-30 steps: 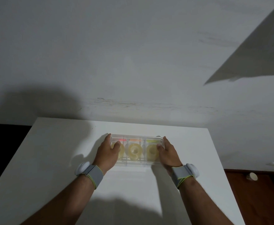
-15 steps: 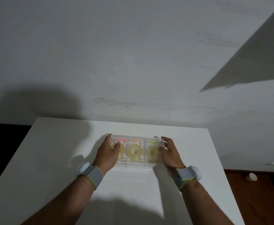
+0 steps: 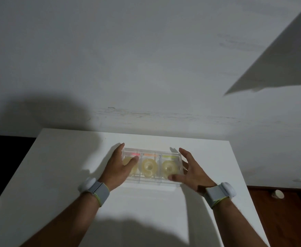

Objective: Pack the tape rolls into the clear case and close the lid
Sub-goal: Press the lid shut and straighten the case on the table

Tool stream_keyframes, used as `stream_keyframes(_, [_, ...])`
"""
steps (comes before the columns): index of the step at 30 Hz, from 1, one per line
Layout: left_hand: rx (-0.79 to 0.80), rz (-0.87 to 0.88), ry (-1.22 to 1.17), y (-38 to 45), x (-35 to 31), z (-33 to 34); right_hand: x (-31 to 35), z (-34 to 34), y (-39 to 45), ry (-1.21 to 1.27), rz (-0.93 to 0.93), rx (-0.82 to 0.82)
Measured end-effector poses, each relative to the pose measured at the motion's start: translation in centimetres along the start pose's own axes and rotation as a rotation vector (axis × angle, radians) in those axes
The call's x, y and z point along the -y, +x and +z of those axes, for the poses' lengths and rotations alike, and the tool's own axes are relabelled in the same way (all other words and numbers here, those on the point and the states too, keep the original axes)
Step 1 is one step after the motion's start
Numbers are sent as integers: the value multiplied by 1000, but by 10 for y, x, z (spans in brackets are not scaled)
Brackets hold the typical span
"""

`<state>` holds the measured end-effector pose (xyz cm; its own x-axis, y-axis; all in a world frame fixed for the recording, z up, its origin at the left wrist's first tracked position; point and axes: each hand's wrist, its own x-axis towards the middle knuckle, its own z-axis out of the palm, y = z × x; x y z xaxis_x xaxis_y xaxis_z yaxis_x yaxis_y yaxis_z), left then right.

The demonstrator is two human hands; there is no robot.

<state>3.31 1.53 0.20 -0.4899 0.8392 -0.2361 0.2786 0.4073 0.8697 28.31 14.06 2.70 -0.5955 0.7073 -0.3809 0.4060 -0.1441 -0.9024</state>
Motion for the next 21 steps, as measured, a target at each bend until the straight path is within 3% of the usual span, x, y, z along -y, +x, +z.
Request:
stream_keyframes(6, [288, 275, 356, 2, 14, -37, -6, -11, -4, -263, -111, 52])
stream_keyframes(21, [311, 303, 271, 13, 23, -50, -2, -15, 0, -290, -129, 25])
